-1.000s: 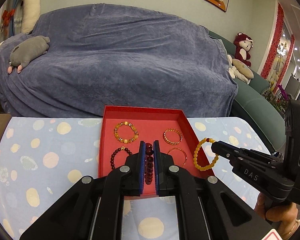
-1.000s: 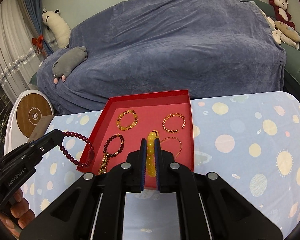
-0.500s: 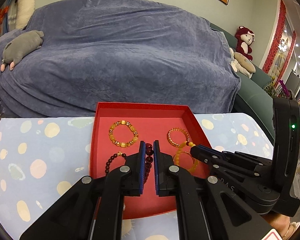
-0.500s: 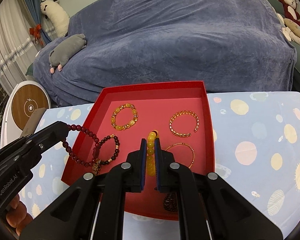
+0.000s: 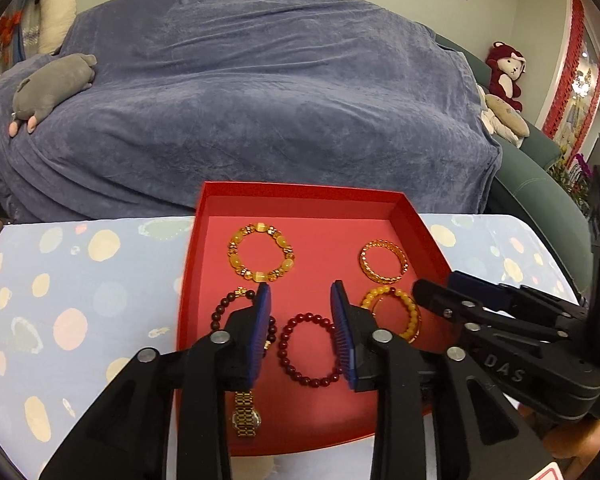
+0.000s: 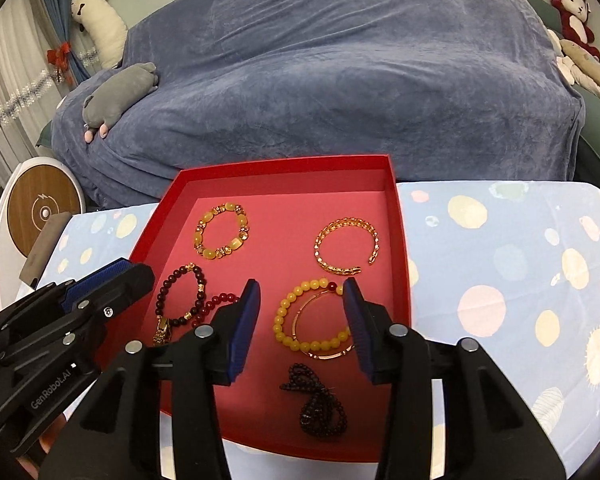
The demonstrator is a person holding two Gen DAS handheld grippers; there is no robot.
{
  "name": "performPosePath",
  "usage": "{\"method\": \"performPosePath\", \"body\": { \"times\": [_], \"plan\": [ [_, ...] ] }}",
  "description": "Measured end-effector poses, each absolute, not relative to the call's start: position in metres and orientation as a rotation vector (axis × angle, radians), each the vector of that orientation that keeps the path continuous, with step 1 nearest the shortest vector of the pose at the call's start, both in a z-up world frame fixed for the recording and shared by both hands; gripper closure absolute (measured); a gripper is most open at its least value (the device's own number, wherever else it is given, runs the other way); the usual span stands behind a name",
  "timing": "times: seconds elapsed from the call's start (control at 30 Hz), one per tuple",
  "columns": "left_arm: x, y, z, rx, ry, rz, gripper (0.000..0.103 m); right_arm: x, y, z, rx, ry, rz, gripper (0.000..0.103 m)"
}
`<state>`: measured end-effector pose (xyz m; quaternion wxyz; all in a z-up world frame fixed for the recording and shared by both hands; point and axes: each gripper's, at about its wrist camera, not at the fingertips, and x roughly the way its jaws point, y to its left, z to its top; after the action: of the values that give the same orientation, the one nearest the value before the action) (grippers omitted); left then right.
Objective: Organize jewelry
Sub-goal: 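Withdraw both tools from the box toward the gold hoop earrings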
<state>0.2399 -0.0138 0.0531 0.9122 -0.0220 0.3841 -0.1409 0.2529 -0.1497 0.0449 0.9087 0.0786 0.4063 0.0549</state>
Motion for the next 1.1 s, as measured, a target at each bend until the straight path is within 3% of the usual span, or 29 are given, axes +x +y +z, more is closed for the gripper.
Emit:
{"method": "performPosePath", "body": {
  "times": [0.5, 0.67, 1.1],
  "plan": [
    [0.193, -0.008, 0.073, 0.038, 0.762, -0.205, 0.07, 0.198, -0.153, 0.071, 0.119, 0.805, 0.126, 0.062],
    [0.175, -0.005, 0.074, 0.034, 0.775, -0.184, 0.07, 0.173, -0.155, 0.074, 0.119, 0.793, 0.121, 0.054],
    [0.126, -0.01, 0.056, 0.073, 0.823, -0.164, 0.067, 0.116, -0.162, 0.065, 0.079, 0.798, 0.102, 0.053]
  ]
}}
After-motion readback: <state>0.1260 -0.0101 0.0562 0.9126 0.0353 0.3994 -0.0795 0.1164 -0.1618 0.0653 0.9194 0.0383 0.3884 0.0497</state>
